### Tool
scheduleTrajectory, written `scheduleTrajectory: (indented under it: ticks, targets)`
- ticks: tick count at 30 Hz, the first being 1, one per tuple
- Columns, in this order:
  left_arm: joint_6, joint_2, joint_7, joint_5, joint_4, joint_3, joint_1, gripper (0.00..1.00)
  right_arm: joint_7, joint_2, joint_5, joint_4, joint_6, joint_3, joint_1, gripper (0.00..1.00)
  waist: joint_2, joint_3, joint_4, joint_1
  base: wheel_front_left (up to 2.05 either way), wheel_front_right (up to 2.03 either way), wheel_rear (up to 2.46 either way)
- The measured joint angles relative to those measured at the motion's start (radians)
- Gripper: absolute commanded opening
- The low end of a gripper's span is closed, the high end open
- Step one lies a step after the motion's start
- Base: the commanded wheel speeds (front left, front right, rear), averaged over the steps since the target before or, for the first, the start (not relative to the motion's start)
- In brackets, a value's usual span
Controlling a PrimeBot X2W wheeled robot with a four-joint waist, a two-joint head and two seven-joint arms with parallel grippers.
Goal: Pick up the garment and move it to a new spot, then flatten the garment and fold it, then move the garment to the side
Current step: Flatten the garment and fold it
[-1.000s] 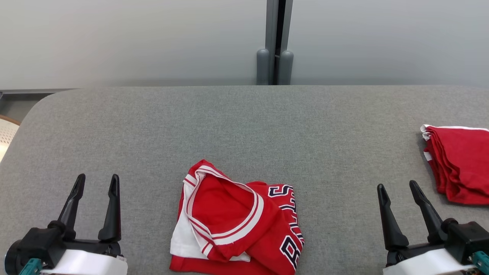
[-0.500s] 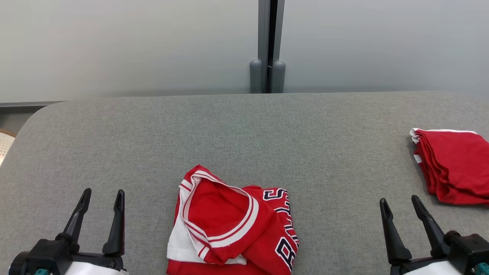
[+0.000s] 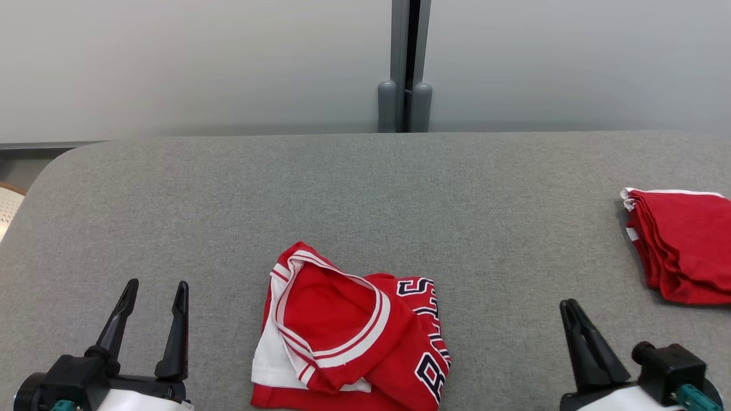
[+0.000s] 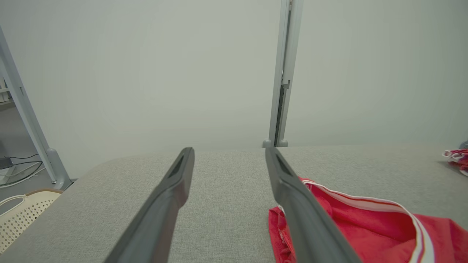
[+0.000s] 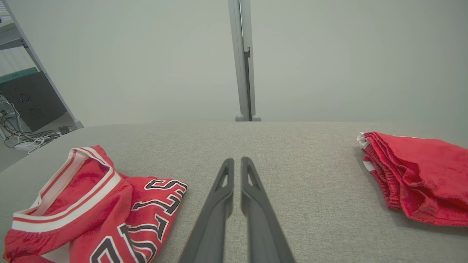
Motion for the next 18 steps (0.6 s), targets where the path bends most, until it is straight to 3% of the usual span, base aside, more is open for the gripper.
scheduleTrajectory:
  ticks: [11,18]
  targets:
    - [-0.027,0.001,0.000,-0.007,-0.004,-0.013,-0.065,1.00,-0.040,0.000,0.065,0.294,0.000,0.273,-0.214,0.00,0.0000,0.082,0.030,0.0000,0.00,0.00,0.00]
    - [-0.052,-0.011,-0.003,-0.014,0.021,-0.012,-0.101,1.00,-0.073,0.001,0.115,0.469,0.000,0.393,-0.329,0.00,0.0000,0.126,0.065,0.0000,0.00,0.00,0.00]
